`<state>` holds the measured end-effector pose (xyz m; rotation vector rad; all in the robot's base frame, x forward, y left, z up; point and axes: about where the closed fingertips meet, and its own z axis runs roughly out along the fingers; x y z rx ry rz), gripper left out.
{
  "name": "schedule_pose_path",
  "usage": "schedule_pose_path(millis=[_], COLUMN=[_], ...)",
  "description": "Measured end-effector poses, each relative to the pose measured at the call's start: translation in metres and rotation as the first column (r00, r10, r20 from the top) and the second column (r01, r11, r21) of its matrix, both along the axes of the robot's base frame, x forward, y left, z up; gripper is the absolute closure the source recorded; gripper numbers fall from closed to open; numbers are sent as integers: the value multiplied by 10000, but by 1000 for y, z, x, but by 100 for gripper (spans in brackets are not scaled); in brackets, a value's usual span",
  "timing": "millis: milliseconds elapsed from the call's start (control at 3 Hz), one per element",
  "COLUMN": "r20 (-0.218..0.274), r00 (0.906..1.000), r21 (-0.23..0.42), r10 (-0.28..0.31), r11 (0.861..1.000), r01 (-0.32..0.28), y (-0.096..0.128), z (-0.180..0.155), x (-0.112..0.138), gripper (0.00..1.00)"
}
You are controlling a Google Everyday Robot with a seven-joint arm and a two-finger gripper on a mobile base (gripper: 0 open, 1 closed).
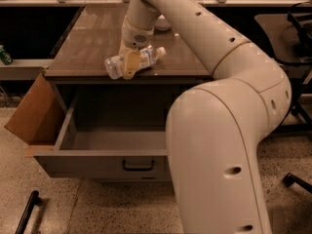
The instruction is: Place blue plastic bottle into top drawer
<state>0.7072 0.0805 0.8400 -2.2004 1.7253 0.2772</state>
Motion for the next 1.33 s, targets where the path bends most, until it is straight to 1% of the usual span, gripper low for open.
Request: schedule_pose_path(millis=[333, 667, 1000, 1333], r20=[198, 574, 578, -35], r00=[9997, 9973, 9933, 9873], r21=[-10, 20, 153, 67], r10=[-122, -448, -998, -1590], r11=[9999, 9990, 9950, 9873], r01=[122, 448, 990, 1590], y=[-7, -24, -42, -54], z=[7, 27, 40, 24], x=[-1, -14, -45, -82], gripper=[65, 89, 100, 100])
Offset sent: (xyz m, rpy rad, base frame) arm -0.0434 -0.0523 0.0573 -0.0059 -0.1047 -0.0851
